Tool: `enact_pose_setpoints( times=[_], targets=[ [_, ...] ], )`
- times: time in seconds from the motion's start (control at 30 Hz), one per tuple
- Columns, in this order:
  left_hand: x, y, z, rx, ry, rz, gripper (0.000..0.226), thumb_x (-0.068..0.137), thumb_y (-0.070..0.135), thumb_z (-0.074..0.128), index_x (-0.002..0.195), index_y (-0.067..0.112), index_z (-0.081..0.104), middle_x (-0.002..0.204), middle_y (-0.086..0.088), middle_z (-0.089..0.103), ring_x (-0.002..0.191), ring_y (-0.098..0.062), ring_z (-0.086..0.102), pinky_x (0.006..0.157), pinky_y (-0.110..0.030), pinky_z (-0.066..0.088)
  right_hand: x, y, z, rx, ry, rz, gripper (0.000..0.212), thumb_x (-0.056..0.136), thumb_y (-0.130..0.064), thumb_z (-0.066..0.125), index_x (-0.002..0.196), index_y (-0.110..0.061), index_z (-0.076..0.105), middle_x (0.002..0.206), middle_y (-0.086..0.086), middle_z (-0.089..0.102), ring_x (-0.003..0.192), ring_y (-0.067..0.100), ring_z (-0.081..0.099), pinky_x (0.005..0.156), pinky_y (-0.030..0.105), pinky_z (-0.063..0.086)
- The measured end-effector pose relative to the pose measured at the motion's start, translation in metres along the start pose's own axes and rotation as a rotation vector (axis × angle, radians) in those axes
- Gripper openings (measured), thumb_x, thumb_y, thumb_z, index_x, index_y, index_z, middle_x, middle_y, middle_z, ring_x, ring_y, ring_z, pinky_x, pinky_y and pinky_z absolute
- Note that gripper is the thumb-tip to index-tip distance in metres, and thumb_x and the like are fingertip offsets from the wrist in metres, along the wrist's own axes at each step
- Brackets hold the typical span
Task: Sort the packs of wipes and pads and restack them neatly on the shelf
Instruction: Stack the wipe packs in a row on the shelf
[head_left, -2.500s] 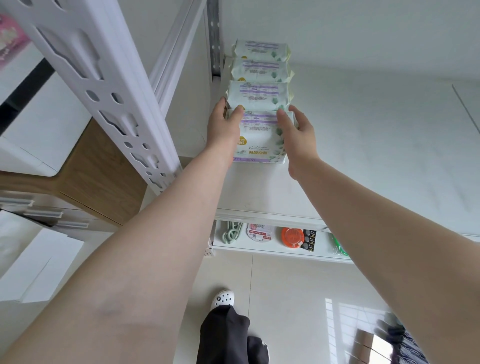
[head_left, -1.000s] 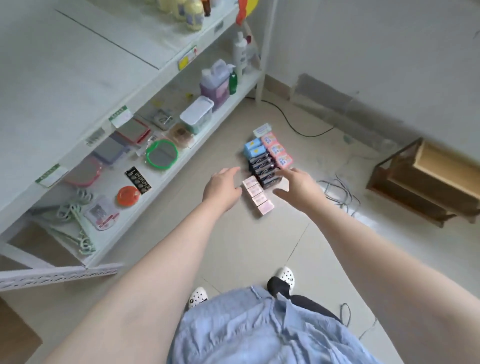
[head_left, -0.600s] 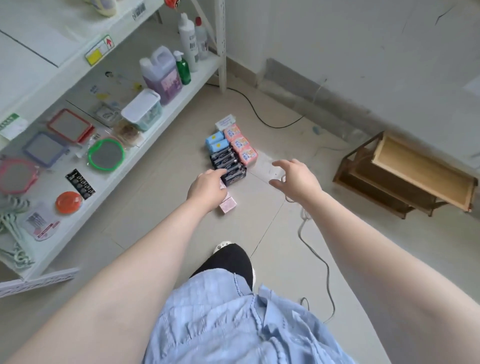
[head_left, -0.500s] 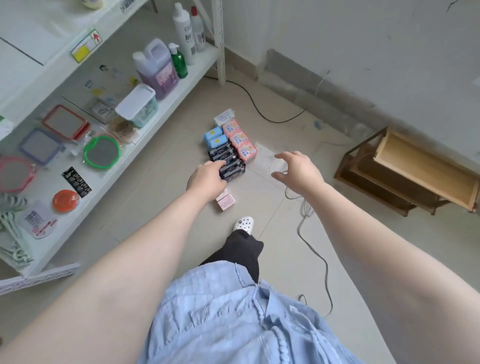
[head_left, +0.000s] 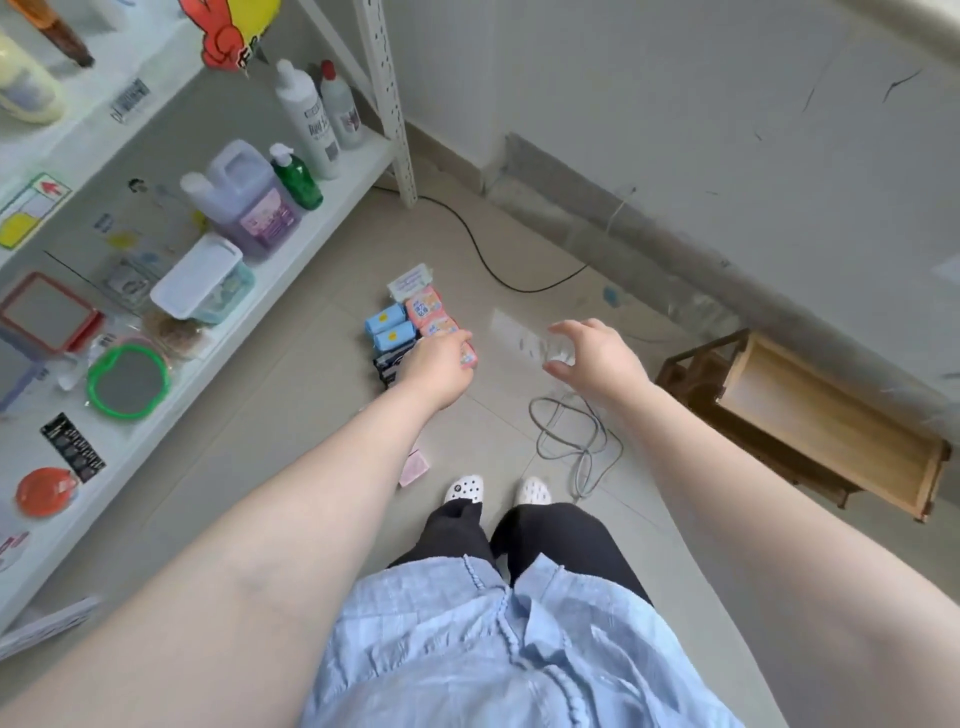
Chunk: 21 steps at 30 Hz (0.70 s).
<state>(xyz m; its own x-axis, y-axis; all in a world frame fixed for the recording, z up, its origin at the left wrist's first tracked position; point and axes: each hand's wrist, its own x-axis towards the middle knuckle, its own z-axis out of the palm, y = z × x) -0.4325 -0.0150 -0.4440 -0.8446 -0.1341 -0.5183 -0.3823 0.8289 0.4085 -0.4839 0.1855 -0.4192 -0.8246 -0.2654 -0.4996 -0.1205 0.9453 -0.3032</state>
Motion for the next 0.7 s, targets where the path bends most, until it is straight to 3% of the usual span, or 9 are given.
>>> enact_pose_setpoints(
  times=[0.2,0.33,0.7],
  targets=[
    [0.047,0.015,-0.009,-0.115,0.032,-0.147,0.05,0.091,0.019,0.053,0.14,0.023,0.046,0.142,-0.007,0.048,0.127,-0.028,0.047,0.098,-0.032,0.041,0.079,0.006,-0.04,-0.068,-0.07,-0.13,0.055,0.09,-0.037,0.061,0.141,-0.025,0.044,0.133,0.008,0.047,0.128,0.027,0.042,0.096,0.042,0.046],
    [0.06,0.014,-0.017,-0.168,0.078,-0.28,0.048,0.09,0.02,0.055,0.137,0.026,0.049,0.137,-0.008,0.052,0.124,-0.028,0.049,0.097,-0.036,0.044,0.124,-0.005,-0.058,-0.136,-0.142,-0.244,0.055,0.09,-0.038,0.061,0.141,-0.024,0.044,0.129,0.009,0.048,0.126,0.028,0.043,0.093,0.04,0.047],
    [0.088,-0.016,-0.026,-0.453,0.129,-0.537,0.048,0.091,0.024,0.059,0.137,0.019,0.049,0.136,-0.008,0.054,0.123,-0.026,0.051,0.099,-0.034,0.043,0.218,-0.065,-0.057,-0.198,-0.284,-0.396,0.057,0.09,-0.037,0.063,0.142,-0.023,0.044,0.127,0.01,0.05,0.124,0.028,0.046,0.094,0.036,0.045]
  ],
)
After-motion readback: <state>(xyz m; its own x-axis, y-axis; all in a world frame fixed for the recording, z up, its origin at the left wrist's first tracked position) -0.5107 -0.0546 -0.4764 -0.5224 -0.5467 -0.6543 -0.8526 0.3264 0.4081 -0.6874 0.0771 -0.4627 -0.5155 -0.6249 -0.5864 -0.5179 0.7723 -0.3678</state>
